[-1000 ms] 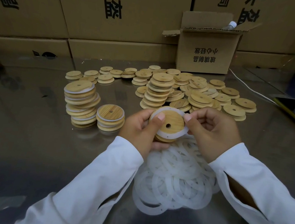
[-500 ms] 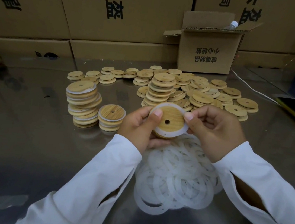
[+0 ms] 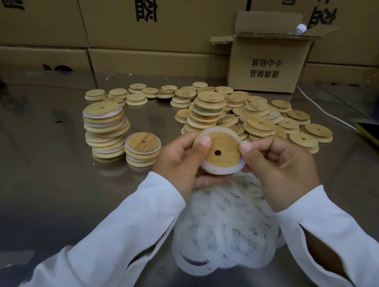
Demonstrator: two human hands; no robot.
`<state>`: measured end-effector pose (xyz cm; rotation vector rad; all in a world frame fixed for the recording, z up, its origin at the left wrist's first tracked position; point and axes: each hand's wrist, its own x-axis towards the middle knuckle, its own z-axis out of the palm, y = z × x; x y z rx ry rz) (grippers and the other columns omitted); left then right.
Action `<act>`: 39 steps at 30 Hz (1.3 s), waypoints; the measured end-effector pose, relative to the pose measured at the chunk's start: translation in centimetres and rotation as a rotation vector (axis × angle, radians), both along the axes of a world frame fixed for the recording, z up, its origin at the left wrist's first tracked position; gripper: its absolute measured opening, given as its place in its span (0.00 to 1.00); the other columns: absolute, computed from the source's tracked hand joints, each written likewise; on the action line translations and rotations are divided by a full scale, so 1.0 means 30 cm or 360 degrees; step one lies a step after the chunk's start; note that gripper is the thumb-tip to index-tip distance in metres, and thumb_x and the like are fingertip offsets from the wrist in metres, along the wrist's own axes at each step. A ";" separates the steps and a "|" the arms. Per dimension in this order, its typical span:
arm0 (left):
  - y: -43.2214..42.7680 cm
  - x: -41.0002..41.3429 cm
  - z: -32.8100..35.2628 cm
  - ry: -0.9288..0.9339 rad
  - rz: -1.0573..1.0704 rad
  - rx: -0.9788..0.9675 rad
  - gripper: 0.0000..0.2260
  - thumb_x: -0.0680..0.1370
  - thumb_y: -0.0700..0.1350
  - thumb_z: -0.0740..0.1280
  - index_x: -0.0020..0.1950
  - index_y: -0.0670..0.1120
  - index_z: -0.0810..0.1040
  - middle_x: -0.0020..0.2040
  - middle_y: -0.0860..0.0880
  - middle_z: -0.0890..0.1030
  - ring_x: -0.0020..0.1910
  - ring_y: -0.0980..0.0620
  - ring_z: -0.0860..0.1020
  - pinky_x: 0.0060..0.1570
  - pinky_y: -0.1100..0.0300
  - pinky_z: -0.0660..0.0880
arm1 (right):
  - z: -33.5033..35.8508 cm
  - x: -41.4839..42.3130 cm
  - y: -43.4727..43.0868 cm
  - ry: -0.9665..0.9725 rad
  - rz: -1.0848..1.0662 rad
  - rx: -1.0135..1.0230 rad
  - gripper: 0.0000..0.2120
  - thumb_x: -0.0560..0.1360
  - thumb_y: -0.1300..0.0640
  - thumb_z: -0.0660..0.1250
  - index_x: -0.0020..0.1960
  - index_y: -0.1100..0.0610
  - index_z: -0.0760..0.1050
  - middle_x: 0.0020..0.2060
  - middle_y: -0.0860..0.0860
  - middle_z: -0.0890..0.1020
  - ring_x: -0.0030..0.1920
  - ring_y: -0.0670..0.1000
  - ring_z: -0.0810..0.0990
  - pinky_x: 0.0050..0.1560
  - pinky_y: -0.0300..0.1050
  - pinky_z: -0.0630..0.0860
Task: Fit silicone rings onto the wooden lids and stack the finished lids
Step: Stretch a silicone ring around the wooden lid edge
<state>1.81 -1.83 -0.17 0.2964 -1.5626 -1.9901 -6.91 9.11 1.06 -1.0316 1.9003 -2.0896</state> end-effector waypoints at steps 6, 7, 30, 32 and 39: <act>0.017 -0.002 -0.001 0.0077 0.0109 -0.0160 0.11 0.73 0.49 0.62 0.49 0.45 0.78 0.49 0.39 0.82 0.47 0.42 0.82 0.37 0.58 0.80 | -0.018 0.017 -0.012 -0.0065 -0.0086 -0.0091 0.04 0.71 0.61 0.68 0.38 0.56 0.77 0.29 0.48 0.80 0.29 0.43 0.78 0.33 0.31 0.74; 0.017 -0.002 0.001 0.0089 0.0108 -0.0157 0.12 0.72 0.50 0.62 0.50 0.45 0.78 0.49 0.39 0.82 0.48 0.42 0.82 0.38 0.58 0.80 | -0.023 0.023 -0.015 -0.0073 -0.0087 -0.0091 0.03 0.71 0.61 0.68 0.39 0.55 0.76 0.31 0.49 0.80 0.30 0.43 0.78 0.34 0.31 0.74; 0.006 -0.006 -0.013 -0.0137 0.0008 -0.0196 0.07 0.72 0.40 0.67 0.49 0.45 0.78 0.45 0.45 0.83 0.45 0.48 0.82 0.42 0.55 0.81 | -0.020 -0.018 -0.003 0.0072 -0.0355 0.0103 0.07 0.72 0.61 0.66 0.36 0.54 0.76 0.32 0.50 0.80 0.34 0.50 0.78 0.39 0.40 0.76; 0.006 -0.009 -0.016 -0.0206 0.0015 -0.0302 0.05 0.74 0.38 0.67 0.49 0.45 0.78 0.43 0.47 0.83 0.43 0.51 0.81 0.43 0.57 0.80 | -0.026 -0.011 -0.003 0.0183 -0.0340 0.0169 0.06 0.72 0.60 0.66 0.36 0.52 0.76 0.32 0.48 0.79 0.35 0.47 0.77 0.39 0.39 0.75; -0.004 -0.004 -0.019 -0.0236 0.0176 -0.0666 0.04 0.73 0.41 0.68 0.46 0.48 0.79 0.41 0.48 0.82 0.41 0.53 0.80 0.45 0.61 0.77 | -0.034 0.002 -0.004 0.0484 -0.0237 0.0325 0.05 0.72 0.57 0.66 0.38 0.50 0.75 0.34 0.44 0.78 0.39 0.46 0.77 0.44 0.43 0.75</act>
